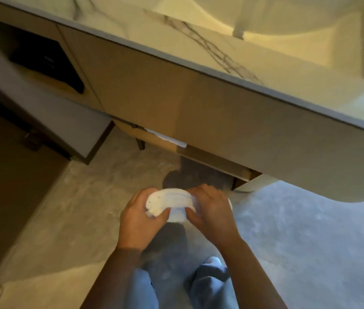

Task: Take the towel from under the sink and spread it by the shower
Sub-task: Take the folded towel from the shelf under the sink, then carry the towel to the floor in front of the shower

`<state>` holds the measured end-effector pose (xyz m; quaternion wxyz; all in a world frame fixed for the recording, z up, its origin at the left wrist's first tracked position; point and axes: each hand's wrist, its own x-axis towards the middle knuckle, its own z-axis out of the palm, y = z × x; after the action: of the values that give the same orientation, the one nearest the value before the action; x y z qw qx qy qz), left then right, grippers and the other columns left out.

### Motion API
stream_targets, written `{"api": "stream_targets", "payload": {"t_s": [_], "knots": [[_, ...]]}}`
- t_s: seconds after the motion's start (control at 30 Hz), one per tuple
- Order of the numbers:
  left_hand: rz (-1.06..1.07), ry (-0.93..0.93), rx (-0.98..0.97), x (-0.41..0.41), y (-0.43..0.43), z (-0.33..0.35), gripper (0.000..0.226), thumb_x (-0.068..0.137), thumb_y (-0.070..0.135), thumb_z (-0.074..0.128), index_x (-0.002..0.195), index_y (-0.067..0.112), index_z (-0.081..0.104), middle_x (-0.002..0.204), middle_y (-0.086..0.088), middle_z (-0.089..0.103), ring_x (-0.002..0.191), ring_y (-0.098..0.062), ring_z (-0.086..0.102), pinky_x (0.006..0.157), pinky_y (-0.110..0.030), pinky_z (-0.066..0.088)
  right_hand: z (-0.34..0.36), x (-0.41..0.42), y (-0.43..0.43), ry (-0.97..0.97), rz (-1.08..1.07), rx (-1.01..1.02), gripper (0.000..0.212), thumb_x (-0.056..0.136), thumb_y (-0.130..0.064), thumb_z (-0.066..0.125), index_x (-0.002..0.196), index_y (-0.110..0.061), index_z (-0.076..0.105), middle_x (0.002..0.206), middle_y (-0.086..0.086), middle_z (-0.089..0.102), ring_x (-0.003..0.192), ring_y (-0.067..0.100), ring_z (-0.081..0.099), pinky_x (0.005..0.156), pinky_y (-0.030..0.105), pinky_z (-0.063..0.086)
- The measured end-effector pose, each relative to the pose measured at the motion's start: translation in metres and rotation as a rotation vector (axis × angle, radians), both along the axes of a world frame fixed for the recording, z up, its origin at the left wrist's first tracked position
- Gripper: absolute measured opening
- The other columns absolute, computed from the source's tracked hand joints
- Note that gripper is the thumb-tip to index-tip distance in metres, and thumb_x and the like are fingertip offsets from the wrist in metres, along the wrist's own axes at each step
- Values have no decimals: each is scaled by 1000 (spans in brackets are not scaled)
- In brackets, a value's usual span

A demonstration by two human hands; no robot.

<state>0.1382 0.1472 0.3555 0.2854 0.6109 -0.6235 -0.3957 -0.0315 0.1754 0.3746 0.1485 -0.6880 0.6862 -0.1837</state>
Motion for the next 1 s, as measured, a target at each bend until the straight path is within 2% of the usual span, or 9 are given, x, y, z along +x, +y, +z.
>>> {"api": "stream_targets", "payload": {"t_s": [0.1, 0.23, 0.3, 0.47, 0.6, 0.73, 0.83, 0.93, 1.0], "knots": [[17, -36, -30, 27, 9, 49, 46, 61, 11, 82, 100, 23, 60, 97, -4, 65, 88, -23, 61, 74, -34, 51, 43, 23, 5, -66, 45, 0, 37, 63, -21, 79, 95, -12, 63, 83, 10, 68, 72, 27, 64, 62, 39, 53], [-37, -58, -71, 60, 17, 108, 48, 66, 18, 80, 103, 33, 53, 100, 4, 61, 92, -13, 58, 69, -22, 49, 90, 53, 11, -163, 56, -8, 34, 74, -27, 70, 106, -19, 59, 97, 2, 63, 85, 16, 58, 76, 29, 47], [-65, -88, -35, 78, 18, 133, 53, 69, 21, 78, 113, 31, 51, 110, 4, 58, 100, -11, 53, 74, -22, 47, 110, 67, 12, -169, 79, -38, 33, 75, -28, 69, 106, -22, 59, 98, -3, 62, 87, 10, 56, 80, 25, 45], [-102, -277, -37, 122, 24, 186, 73, 77, 34, 71, 137, 30, 30, 137, 2, 41, 121, -13, 40, 88, -27, 39, 156, 92, 5, -148, 186, -66, 36, 76, -31, 68, 109, -23, 59, 102, -5, 63, 92, 9, 57, 85, 28, 47], [26, -503, -154, 142, 46, 214, 67, 83, 43, 60, 139, 26, 28, 141, -2, 40, 129, -19, 35, 101, -36, 37, 184, 99, -5, -124, 272, -70, 35, 74, -28, 70, 107, -18, 61, 101, -1, 64, 91, 15, 59, 85, 35, 51], [251, -693, -272, 139, 92, 229, 49, 81, 31, 65, 124, 10, 51, 125, -12, 56, 115, -27, 51, 93, -40, 44, 207, 95, -11, -195, 427, -39, 34, 76, -25, 68, 109, -22, 60, 105, 0, 64, 96, 18, 60, 83, 36, 52], [427, -751, -240, 124, 132, 230, 41, 78, 22, 68, 114, 7, 58, 117, -14, 61, 108, -30, 57, 88, -43, 48, 221, 89, -7, -175, 565, -87, 31, 77, -28, 65, 107, -21, 62, 101, 0, 66, 92, 17, 58, 75, 29, 47], [566, -771, -190, 105, 169, 230, 40, 75, 17, 71, 111, 4, 60, 114, -17, 62, 105, -33, 58, 85, -45, 49, 230, 87, 3, -188, 727, -161, 25, 76, -27, 68, 100, -19, 65, 88, 0, 68, 76, 11, 59, 64, 27, 50], [656, -762, -146, 92, 195, 230, 40, 75, 14, 71, 111, 3, 59, 113, -19, 62, 103, -35, 59, 84, -46, 50, 234, 89, 12, -154, 795, -171, 23, 74, -22, 70, 96, -16, 67, 84, 4, 69, 72, 16, 63, 59, 27, 50]]}}
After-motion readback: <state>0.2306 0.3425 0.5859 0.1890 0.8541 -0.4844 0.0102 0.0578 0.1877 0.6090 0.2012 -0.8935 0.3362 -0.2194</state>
